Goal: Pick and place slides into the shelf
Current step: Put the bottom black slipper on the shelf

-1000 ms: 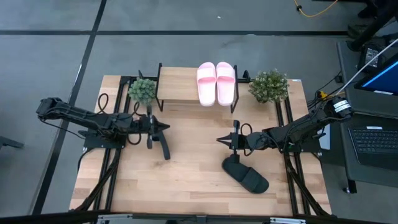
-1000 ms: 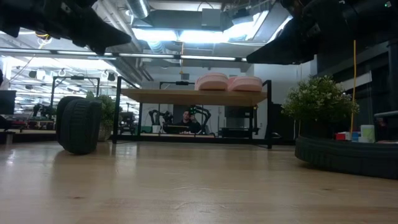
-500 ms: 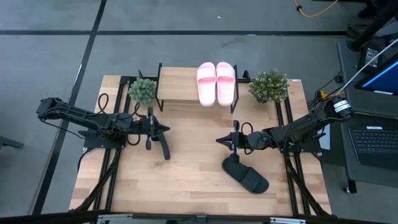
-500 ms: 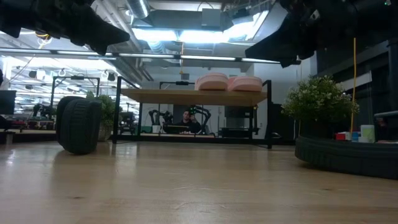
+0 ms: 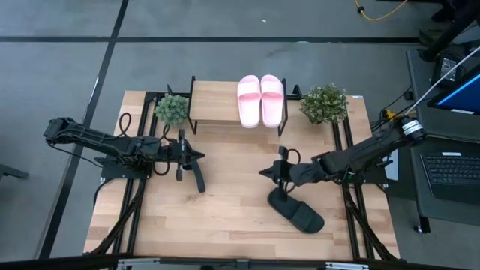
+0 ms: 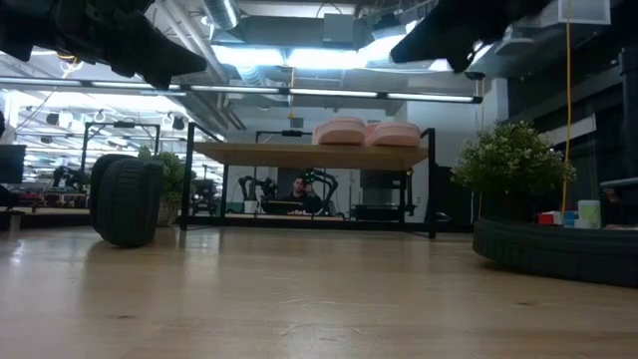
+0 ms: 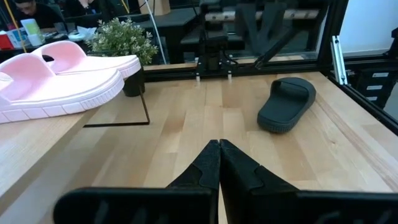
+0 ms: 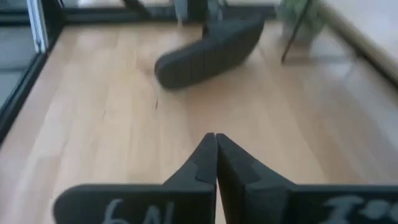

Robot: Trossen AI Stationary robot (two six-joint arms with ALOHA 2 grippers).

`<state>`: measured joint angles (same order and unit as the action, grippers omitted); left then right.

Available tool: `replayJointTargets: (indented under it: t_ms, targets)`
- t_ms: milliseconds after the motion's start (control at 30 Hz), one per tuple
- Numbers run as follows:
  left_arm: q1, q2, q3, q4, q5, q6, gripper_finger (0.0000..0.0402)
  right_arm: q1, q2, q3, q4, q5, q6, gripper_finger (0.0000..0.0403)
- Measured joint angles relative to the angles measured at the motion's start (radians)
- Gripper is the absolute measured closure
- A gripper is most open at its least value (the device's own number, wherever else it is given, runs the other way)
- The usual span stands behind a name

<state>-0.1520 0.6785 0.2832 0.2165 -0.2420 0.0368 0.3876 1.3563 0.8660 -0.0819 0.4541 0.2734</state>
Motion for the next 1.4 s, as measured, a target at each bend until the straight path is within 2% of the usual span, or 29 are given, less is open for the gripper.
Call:
replayJointTargets:
  t_ms: [67,200,333,700,967,1133,1400]
  targets:
    - [0.000,0.000,0.000,0.000,0.000,0.000,0.0402,0.023,0.000,0.092,-0.183,0.010,0.100,0.0398]
    - [0.000,0.000,0.000,0.000,0.000,0.000,0.0402,0.094,0.000,0.231,-0.504,0.099,0.247,0.0400]
    - [0.000,0.000,0.000,-0.004,0.000,0.000,0.0401,0.181,-0.001,0.313,-0.678,0.135,0.471,0.0400]
    - [0.000,0.000,0.000,-0.022,-0.001,0.000,0.0401,0.498,0.005,0.274,-0.743,0.337,0.996,0.0401]
    - [0.000,0.000,0.000,-0.022,-0.002,-0.006,0.0401,0.619,0.080,0.273,-0.800,0.312,1.296,0.0402]
    - [0.000,0.000,0.000,-0.022,-0.002,-0.009,0.0401,0.679,0.168,0.273,-0.800,0.224,1.524,0.0402]
    - [0.000,0.000,0.000,-0.022,-0.003,-0.010,0.0401,0.763,0.275,0.272,-0.758,0.221,1.855,0.0399]
